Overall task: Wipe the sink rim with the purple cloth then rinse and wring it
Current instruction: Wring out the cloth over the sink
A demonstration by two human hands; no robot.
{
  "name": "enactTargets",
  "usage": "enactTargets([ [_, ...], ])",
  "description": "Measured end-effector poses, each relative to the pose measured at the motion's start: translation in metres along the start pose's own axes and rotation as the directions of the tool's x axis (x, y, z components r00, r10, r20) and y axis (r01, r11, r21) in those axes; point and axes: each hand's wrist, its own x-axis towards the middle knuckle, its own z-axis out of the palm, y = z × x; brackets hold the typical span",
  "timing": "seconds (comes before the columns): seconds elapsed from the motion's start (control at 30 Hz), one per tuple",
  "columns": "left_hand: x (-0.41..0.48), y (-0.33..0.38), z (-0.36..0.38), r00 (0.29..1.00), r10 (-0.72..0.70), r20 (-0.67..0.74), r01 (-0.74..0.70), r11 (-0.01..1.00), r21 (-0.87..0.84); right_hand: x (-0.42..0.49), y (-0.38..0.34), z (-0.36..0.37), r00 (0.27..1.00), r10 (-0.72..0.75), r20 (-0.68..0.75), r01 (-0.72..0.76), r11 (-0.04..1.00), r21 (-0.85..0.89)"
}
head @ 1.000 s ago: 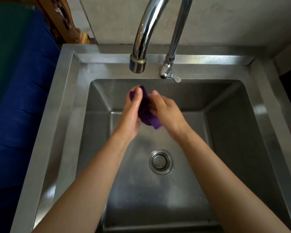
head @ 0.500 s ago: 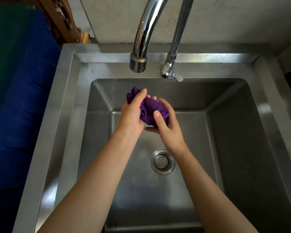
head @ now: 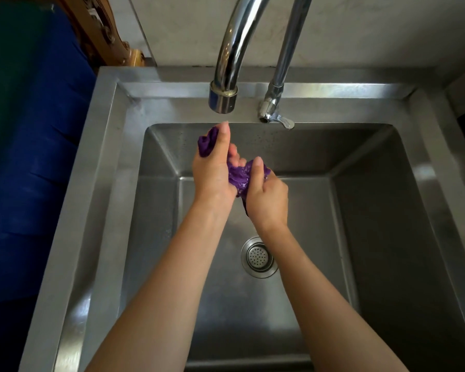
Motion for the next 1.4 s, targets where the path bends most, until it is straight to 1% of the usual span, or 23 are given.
enactTargets([
  [0.1,0.002,0.000,0.000,0.998,-0.064,-0.016,0.064,0.997,0.038,0.000,-0.002,-0.004,0.998,0.045,0.054,-0.046,0.999,0.027],
  [0.2,0.002,-0.002,-0.001,0.995,-0.097,0.012,0.096,0.992,0.080,0.001,0.000,-0.005,0.991,0.091,0.101,-0.095,0.995,0.034],
  [0.27,0.002,-0.003,-0.002,0.992,-0.123,0.031,0.121,0.990,0.074,0.004,0.004,-0.004,0.990,0.096,0.102,-0.100,0.994,0.035],
  [0.33,0.004,-0.006,-0.004,0.990,-0.137,0.031,0.135,0.989,0.061,0.010,0.009,-0.001,0.980,0.145,0.136,-0.150,0.988,0.028],
  [0.43,0.006,-0.014,-0.012,0.987,-0.143,-0.079,0.144,0.989,0.012,0.023,0.011,-0.001,0.909,0.248,0.335,-0.254,0.967,-0.027],
  [0.5,0.010,-0.015,-0.019,0.966,-0.177,-0.187,0.171,0.984,-0.050,0.027,0.012,-0.006,0.877,0.247,0.412,-0.254,0.966,-0.039],
  [0.53,0.013,-0.014,-0.021,0.951,-0.206,-0.229,0.191,0.978,-0.087,0.026,0.016,-0.009,0.884,0.201,0.422,-0.225,0.974,0.007],
  [0.57,0.015,-0.011,-0.022,0.935,-0.238,-0.262,0.210,0.969,-0.130,0.020,0.018,-0.013,0.906,0.112,0.408,-0.154,0.985,0.072],
  [0.6,0.018,-0.008,-0.024,0.921,-0.261,-0.288,0.218,0.960,-0.174,0.011,0.019,-0.018,0.931,-0.015,0.365,-0.033,0.991,0.126],
  [0.63,0.019,-0.004,-0.024,0.912,-0.284,-0.295,0.227,0.950,-0.213,0.001,0.018,-0.023,0.932,-0.153,0.329,0.105,0.982,0.158],
  [0.67,0.023,-0.003,-0.026,0.905,-0.304,-0.296,0.239,0.942,-0.236,-0.007,0.017,-0.026,0.906,-0.285,0.314,0.241,0.955,0.170],
  [0.7,0.025,-0.001,-0.026,0.900,-0.328,-0.286,0.259,0.932,-0.255,-0.012,0.016,-0.027,0.858,-0.403,0.317,0.378,0.915,0.142],
  [0.77,0.028,-0.002,-0.027,0.892,-0.380,-0.246,0.313,0.910,-0.272,-0.010,0.015,-0.028,0.747,-0.585,0.316,0.619,0.785,-0.008],
  [0.83,0.025,-0.001,-0.022,0.877,-0.432,-0.209,0.377,0.890,-0.257,0.001,0.015,-0.026,0.680,-0.680,0.275,0.721,0.689,-0.079],
  [0.87,0.020,0.000,-0.017,0.874,-0.445,-0.193,0.394,0.883,-0.254,0.007,0.014,-0.025,0.669,-0.701,0.245,0.732,0.679,-0.056],
  [0.93,0.007,0.001,-0.007,0.869,-0.477,-0.135,0.408,0.843,-0.350,0.018,0.012,-0.024,0.656,-0.729,0.195,0.743,0.669,0.003],
  [1.0,-0.002,-0.002,-0.005,0.865,-0.498,-0.059,0.429,0.796,-0.427,0.022,0.008,-0.023,0.625,-0.762,0.167,0.773,0.635,0.004],
  [1.07,-0.002,-0.004,-0.010,0.847,-0.531,-0.007,0.480,0.772,-0.417,0.022,0.005,-0.020,0.590,-0.796,0.133,0.807,0.585,-0.081],
  [1.13,0.003,-0.007,-0.016,0.860,-0.500,-0.104,0.421,0.809,-0.411,0.021,0.006,-0.018,0.563,-0.822,0.088,0.816,0.537,-0.214],
  [1.2,0.004,-0.005,-0.016,0.888,-0.419,-0.190,0.310,0.850,-0.426,0.023,0.006,-0.016,0.588,-0.809,0.027,0.772,0.550,-0.318],
  [1.23,0.002,-0.001,-0.012,0.904,-0.384,-0.187,0.276,0.859,-0.432,0.024,0.006,-0.015,0.608,-0.794,-0.008,0.739,0.569,-0.360],
  [1.3,-0.001,0.003,-0.006,0.929,-0.340,-0.146,0.252,0.870,-0.424,0.025,0.006,-0.012,0.646,-0.760,-0.072,0.673,0.612,-0.414],
  [1.4,-0.003,0.005,-0.003,0.956,-0.289,-0.060,0.251,0.903,-0.348,0.023,0.008,-0.010,0.690,-0.718,-0.092,0.635,0.661,-0.401],
])
